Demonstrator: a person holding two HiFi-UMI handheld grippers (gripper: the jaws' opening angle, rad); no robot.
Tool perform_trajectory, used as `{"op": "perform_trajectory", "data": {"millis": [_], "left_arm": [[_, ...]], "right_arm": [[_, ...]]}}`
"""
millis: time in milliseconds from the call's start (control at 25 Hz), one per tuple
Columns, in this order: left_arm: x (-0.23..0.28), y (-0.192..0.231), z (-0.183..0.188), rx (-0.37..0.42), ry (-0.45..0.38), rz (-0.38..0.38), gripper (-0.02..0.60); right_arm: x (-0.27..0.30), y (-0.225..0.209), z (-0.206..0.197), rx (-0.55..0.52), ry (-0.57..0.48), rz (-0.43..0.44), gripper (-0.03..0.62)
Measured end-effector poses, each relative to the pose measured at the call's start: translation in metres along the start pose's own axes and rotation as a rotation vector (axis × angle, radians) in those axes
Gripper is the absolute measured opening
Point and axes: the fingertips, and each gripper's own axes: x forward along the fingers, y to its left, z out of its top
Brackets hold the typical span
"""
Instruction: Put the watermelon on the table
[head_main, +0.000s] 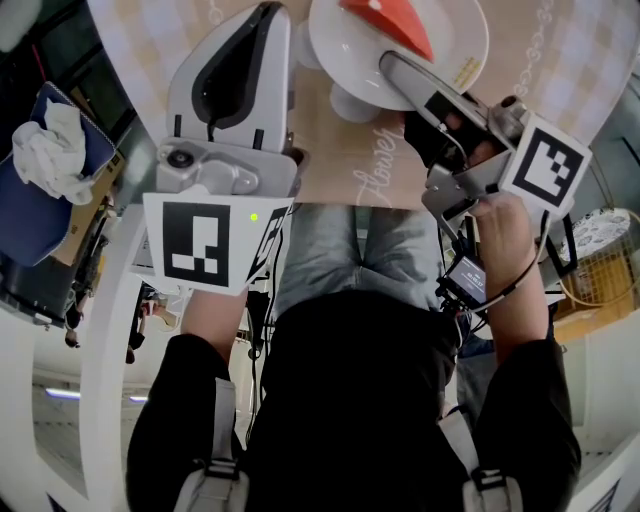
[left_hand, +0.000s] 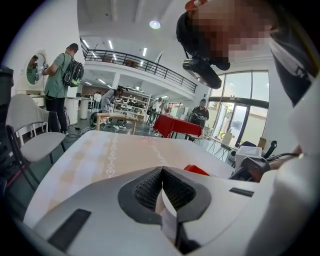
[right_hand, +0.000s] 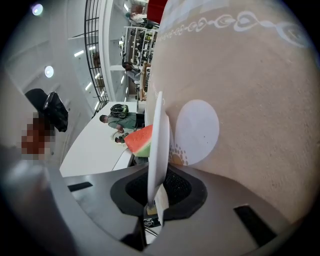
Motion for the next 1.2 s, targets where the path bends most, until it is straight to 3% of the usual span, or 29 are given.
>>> {"op": "perform_trajectory", "data": {"millis": [480, 640, 800, 1200], "left_arm": [[-0.002, -0.001, 0.01, 0.013, -0.002, -0.009, 0.011], [-0.004, -0.001, 0.014, 0.016, -0.002, -0.005, 0.011], [-0.007, -0.002, 0.02, 0.017, -0.014, -0.005, 0.011], [-0.019, -0.012, 0.029, 0.028, -0.03, -0.007, 0.011]], "right_arm": [[0.002, -0.002, -0.006, -0.067, 0.048, -0.124, 0.058], [0.001, 0.0, -0.012, -0.096, 0.078, -0.145, 0.135], [-0.008, -0.003, -0.017, -0.086, 0.086, -0.163, 0.165], [-0.03, -0.013, -0.03, -0.068, 0.092, -0.196, 0.166]]}}
